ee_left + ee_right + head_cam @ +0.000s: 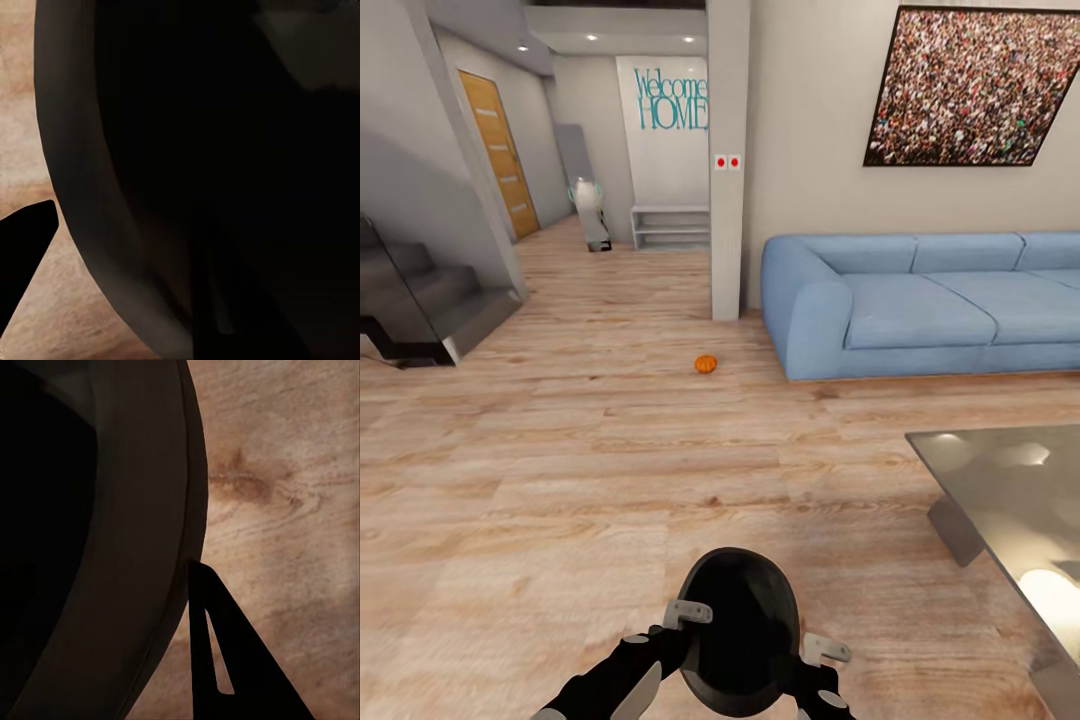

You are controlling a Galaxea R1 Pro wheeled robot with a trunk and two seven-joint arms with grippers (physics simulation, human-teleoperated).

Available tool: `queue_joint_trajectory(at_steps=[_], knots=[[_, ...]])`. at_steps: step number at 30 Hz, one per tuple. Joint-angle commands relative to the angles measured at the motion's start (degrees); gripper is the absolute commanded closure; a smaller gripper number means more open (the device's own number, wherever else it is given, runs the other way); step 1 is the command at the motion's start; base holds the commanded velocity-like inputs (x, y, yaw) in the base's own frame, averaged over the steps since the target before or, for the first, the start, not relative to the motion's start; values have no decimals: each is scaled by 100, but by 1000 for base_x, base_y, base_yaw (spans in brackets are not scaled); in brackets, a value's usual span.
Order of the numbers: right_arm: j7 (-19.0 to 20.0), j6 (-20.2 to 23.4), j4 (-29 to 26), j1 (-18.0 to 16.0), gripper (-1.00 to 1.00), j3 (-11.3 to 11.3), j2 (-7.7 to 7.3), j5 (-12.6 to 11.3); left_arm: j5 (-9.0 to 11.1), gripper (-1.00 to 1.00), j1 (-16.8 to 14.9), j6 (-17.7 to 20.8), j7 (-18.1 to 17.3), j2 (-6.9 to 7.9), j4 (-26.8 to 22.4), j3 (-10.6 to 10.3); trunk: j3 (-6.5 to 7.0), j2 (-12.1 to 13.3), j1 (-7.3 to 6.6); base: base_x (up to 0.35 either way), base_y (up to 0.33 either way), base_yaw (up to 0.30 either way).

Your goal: Place each of the two pumpkins and all three candles from the living room inside a cabinet in the living room (use any cabinet), then make sure every cabinet is closed, and position the cauldron so it is next to a table in the living room.

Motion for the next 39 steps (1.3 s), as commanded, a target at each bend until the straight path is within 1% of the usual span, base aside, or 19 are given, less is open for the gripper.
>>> queue_joint_trajectory(at_steps=[1,2,10,13,25,39], knots=[[7,-21,-85,-5,100,78,1,-49,83,100,-3,15,14,2,-10,-42,14,39,-24,0,0,0],[8,-24,-85,-5,100,77,1,-47,83,100,-3,15,14,6,-9,-42,32,79,-46,0,0,0],[11,-32,-85,-6,100,78,1,-42,83,100,-3,15,17,20,-20,-38,32,79,-46,0,0,-2],[12,-32,-85,-5,100,78,1,-46,83,100,-3,15,19,22,-20,-34,32,79,-46,-2,0,-129],[12,-32,-85,-7,100,77,1,-59,83,100,-3,15,20,28,-21,-33,32,79,-46,-80,1,-248],[12,-32,-85,-6,100,78,1,-59,83,100,-3,15,20,28,-21,-27,32,79,-46,-86,78,-256]])
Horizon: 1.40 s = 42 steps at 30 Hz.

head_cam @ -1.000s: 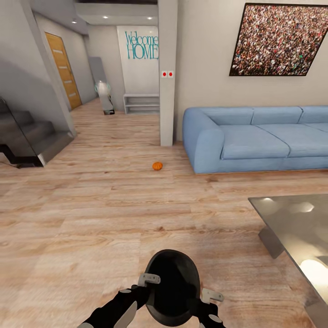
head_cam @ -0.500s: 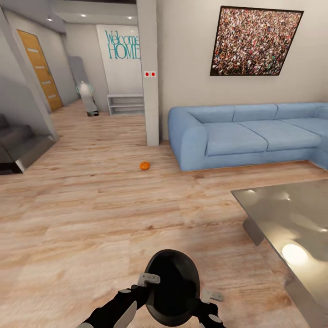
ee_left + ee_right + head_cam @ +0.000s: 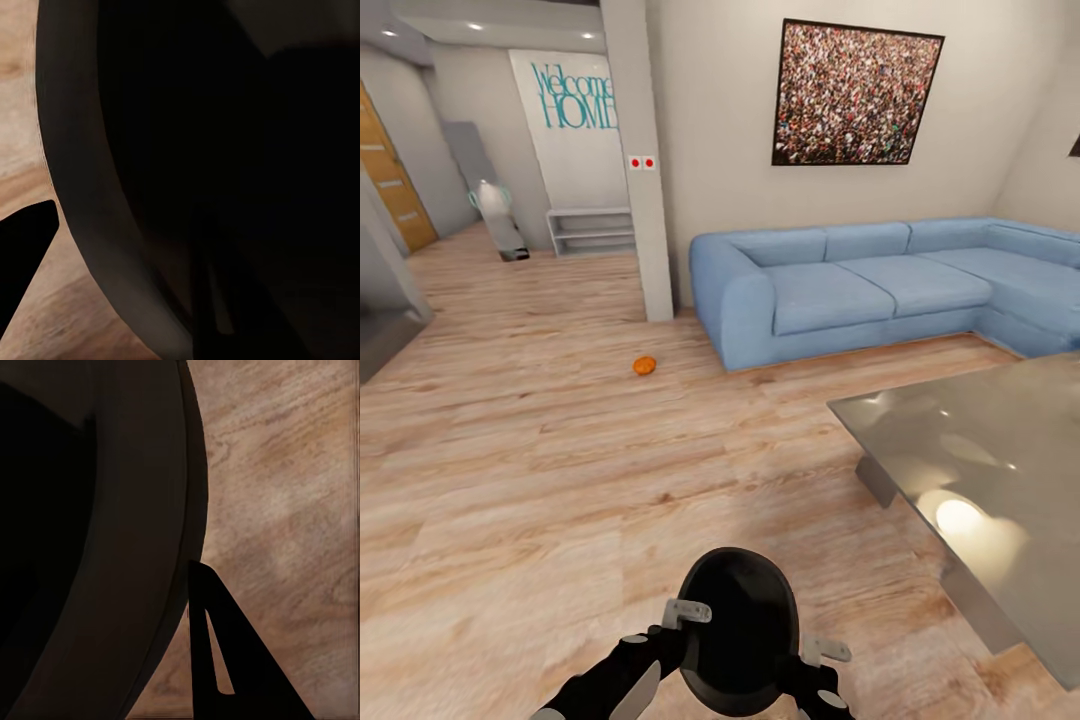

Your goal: Place each of the two pumpkins and all three candles from the living room inside a cabinet in the living room (use any cabinet), then make sure every cabinet is closed, and position the cauldron so it is next to a table in the living room.

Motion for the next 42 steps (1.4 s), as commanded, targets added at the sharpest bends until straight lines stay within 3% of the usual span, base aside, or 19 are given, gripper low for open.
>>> queue_joint_trajectory(at_steps=[1,42], knots=[[10,-22,-80,-7,100,55,0,-41,18,100,-3,19,26,7,-8,-15,-4,-2,-2,-28,88,-256],[10,-22,-80,-8,100,48,0,-56,18,100,-3,19,21,7,-8,-13,58,-2,-2,-1,133,-256]])
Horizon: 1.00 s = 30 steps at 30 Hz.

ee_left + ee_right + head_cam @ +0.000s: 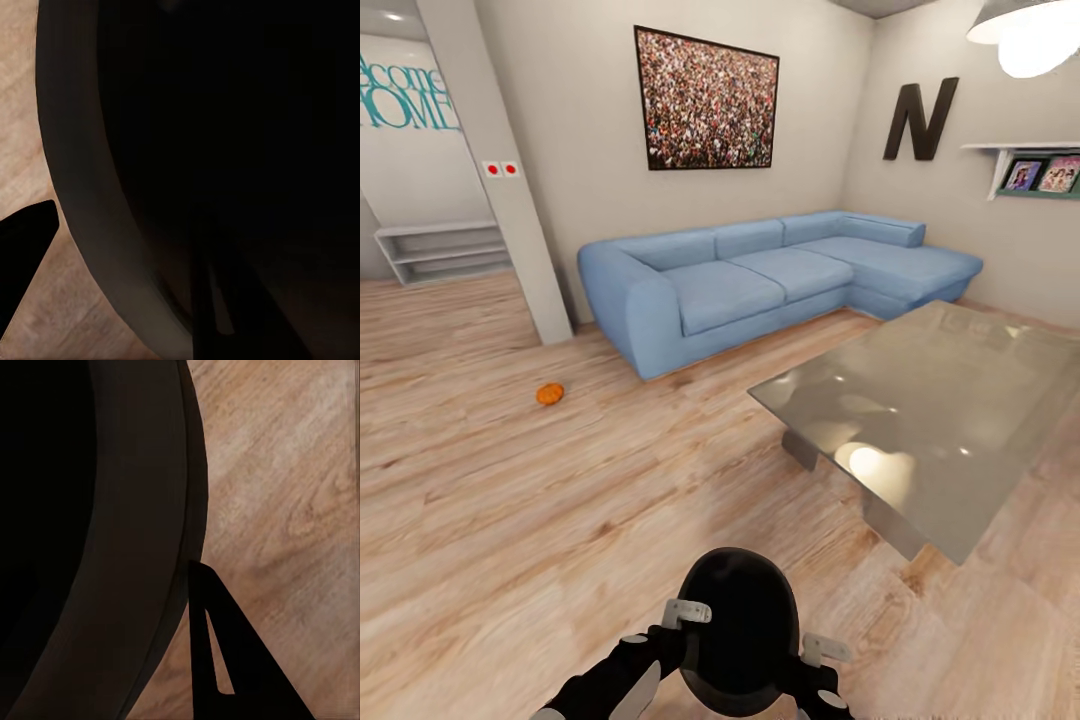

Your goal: Place each of the two pumpkins and all three candles from the living room inside a cabinet in the living room (use any cabinet), then make sure every cabinet is closed, and position the cauldron so it is next to a table in the living room.

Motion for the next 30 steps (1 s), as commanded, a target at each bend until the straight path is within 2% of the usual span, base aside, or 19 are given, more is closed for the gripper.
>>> queue_joint_trajectory(at_steps=[1,30], knots=[[10,-22,-81,-7,100,44,1,-47,23,100,-2,19,26,7,-10,-17,-2,-2,-1,0,177,-256],[10,-22,-81,-8,100,43,1,-50,23,100,-2,19,24,8,-10,-20,65,-2,-1,0,163,-256]])
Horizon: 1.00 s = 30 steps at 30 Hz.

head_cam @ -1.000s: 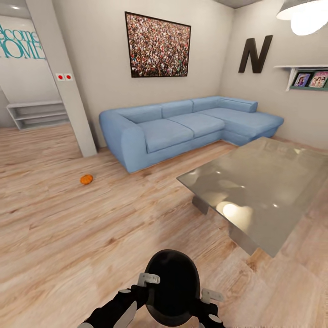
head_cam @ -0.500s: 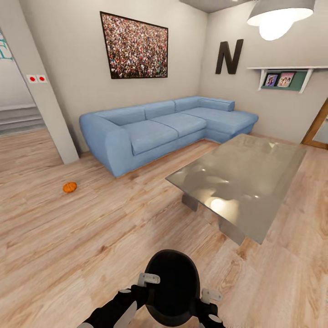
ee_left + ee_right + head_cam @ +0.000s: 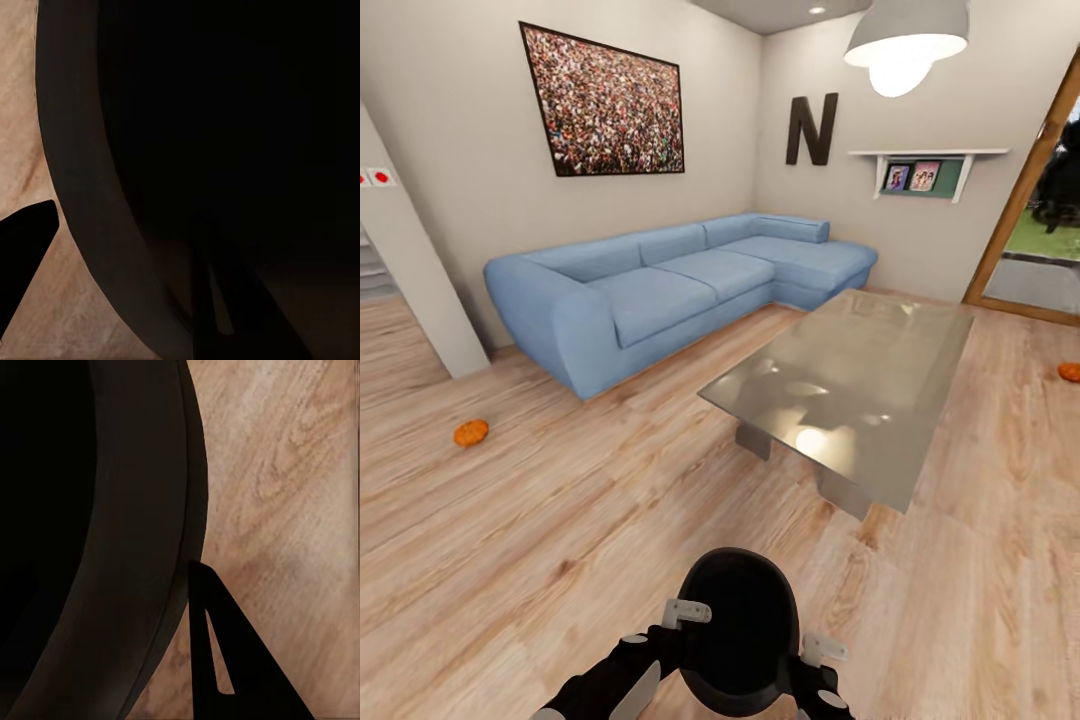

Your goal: Place each of the two pumpkins and all three candles from the living room inside a cabinet in the living room (use any cabinet), then make sure every cabinet is closed, and position the cauldron so it is next to a table in the living room.

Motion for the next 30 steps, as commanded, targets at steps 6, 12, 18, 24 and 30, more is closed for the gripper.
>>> queue_joint_trajectory(at_steps=[6,12,18,24,30], knots=[[11,-22,-82,-7,100,42,0,-49,22,100,-2,19,24,10,-10,-20,10,-2,-1,0,148,-256],[11,-22,-82,-7,100,42,0,-49,22,100,-2,19,25,11,-10,-18,24,-2,-1,0,149,-256],[11,-22,-82,-8,100,42,0,-49,22,100,-2,19,24,12,-10,-18,39,-2,-1,0,166,-256],[11,-22,-82,-9,100,42,0,-49,22,100,-2,19,24,12,-10,-21,54,-2,-1,0,181,-256],[11,-22,-82,-6,100,42,0,-49,22,100,-2,19,24,10,-10,-24,69,-2,-1,0,191,-256]])
